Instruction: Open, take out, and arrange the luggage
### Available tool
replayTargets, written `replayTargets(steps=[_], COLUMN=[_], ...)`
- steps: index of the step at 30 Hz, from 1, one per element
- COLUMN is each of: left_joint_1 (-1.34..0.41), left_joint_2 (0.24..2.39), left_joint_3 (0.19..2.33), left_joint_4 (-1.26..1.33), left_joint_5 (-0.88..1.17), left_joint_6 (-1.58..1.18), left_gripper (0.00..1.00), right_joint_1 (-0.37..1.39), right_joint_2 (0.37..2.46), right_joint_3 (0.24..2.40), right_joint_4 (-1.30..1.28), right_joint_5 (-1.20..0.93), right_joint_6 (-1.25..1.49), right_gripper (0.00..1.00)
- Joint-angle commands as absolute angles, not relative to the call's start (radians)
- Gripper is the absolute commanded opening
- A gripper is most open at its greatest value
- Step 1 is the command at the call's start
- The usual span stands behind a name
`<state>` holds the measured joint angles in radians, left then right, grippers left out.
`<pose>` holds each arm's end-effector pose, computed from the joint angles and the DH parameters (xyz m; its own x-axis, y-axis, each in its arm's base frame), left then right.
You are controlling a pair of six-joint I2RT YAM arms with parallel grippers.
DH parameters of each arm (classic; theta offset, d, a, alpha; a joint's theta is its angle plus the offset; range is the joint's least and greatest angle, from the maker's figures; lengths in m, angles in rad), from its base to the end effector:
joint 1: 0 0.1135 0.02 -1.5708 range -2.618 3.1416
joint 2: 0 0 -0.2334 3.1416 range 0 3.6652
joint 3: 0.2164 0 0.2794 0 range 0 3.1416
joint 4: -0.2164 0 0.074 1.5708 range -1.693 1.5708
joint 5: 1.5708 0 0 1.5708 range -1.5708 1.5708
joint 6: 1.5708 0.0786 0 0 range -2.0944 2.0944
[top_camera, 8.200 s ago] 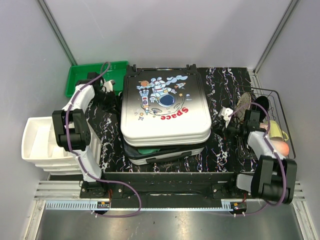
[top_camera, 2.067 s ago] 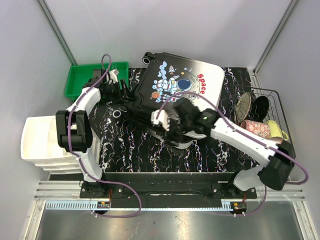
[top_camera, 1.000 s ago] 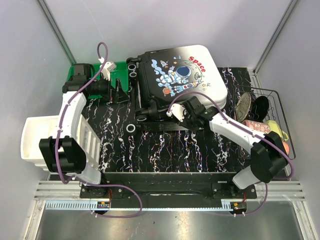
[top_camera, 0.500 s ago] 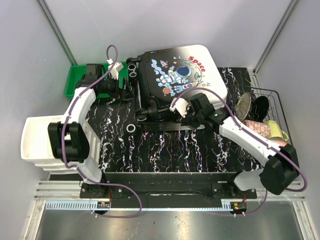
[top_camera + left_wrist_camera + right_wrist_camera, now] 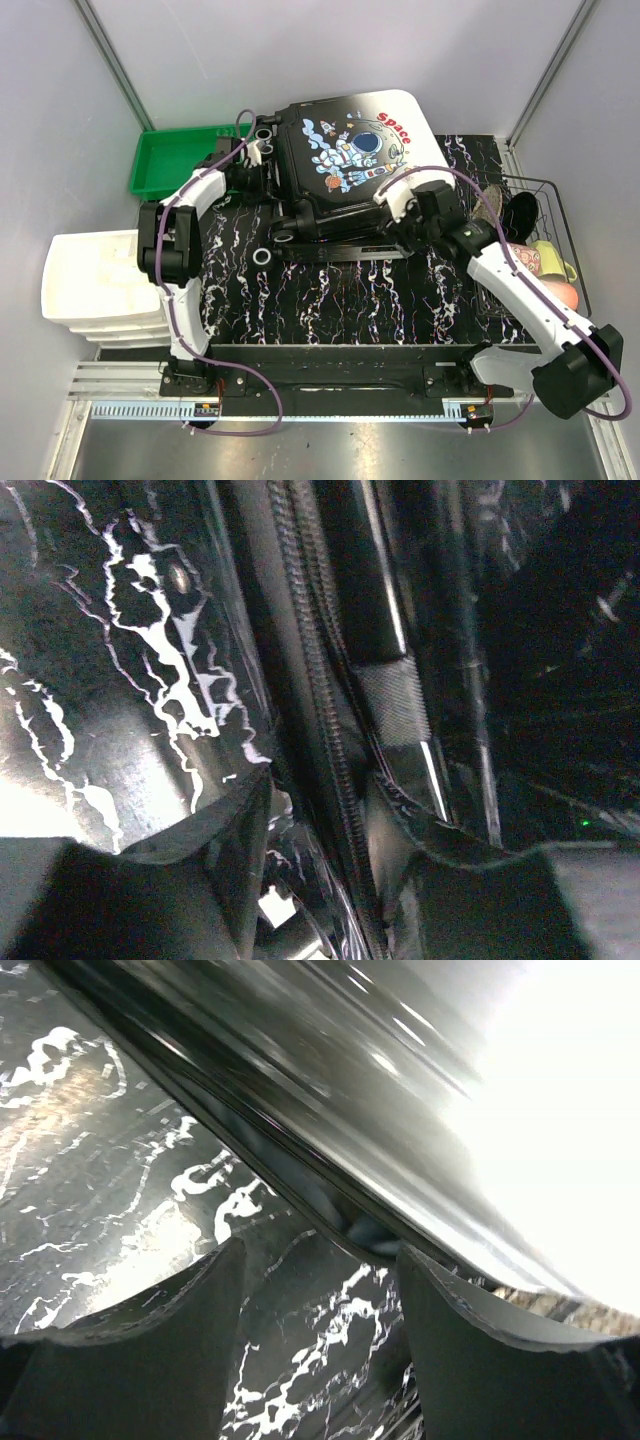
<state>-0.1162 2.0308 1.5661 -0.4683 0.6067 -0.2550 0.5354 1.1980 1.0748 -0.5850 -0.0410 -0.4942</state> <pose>0.4685 -0.0998 0.1426 -0.8813 -0.1058 -0.4606 0.2172 0.7750 -0.5935 0.2813 0.1706 0.2577 -0.2380 -0.6922 -0.6813 -0.7377 0.5851 -0.3368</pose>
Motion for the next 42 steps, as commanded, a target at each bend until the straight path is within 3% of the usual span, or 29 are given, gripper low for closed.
replayTargets(steps=[1, 2, 9, 20, 22, 23, 28, 29, 32, 35, 42], left_joint_1=[-0.17, -0.19, -0.236, -0.233, -0.215, -0.193, -0.129, -0.115, -0.094, -0.094, -0.143], left_joint_2=[2.088, 2.097, 2.178, 2.148, 2.103, 2.085, 1.916, 1.893, 1.807, 1.747, 1.698], left_joint_3=[1.637, 1.643, 1.667, 1.609, 1.598, 1.592, 1.604, 1.623, 1.635, 1.641, 1.628], left_joint_4=[-0.338, -0.303, -0.095, 0.051, 0.042, 0.029, -0.191, -0.234, -0.406, -0.595, -0.796], left_joint_5=[0.663, 0.66, 0.66, 0.615, 0.609, 0.614, 0.689, 0.708, 0.85, 0.959, 1.006], left_joint_6=[-0.388, -0.437, -0.646, -0.776, -0.77, -0.738, -0.459, -0.324, -0.032, 0.261, 0.708], left_gripper=[0.38, 0.3, 0.18, 0.16, 0.22, 0.39, 0.71, 0.74, 0.98, 0.99, 0.99], right_joint_1=[0.439, 0.414, 0.335, 0.236, 0.235, 0.233, 0.235, 0.235, 0.235, 0.235, 0.236], right_joint_2=[1.192, 1.192, 1.195, 1.296, 1.298, 1.284, 1.197, 1.165, 1.106, 1.063, 1.017], right_joint_3=[1.112, 1.114, 1.091, 1.124, 1.131, 1.131, 1.101, 1.097, 1.098, 1.104, 1.074], right_joint_4=[-0.65, -0.669, -0.661, -0.582, -0.58, -0.586, -0.638, -0.656, -0.686, -0.718, -0.723], right_joint_5=[-0.069, -0.078, -0.04, -0.021, -0.063, -0.086, -0.262, -0.288, -0.38, -0.451, -0.468], right_joint_6=[-0.379, -0.376, -0.403, -0.448, -0.457, -0.462, -0.508, -0.509, -0.506, -0.509, -0.489], right_gripper=[0.7, 0.7, 0.68, 0.68, 0.68, 0.68, 0.68, 0.7, 0.74, 0.8, 0.8])
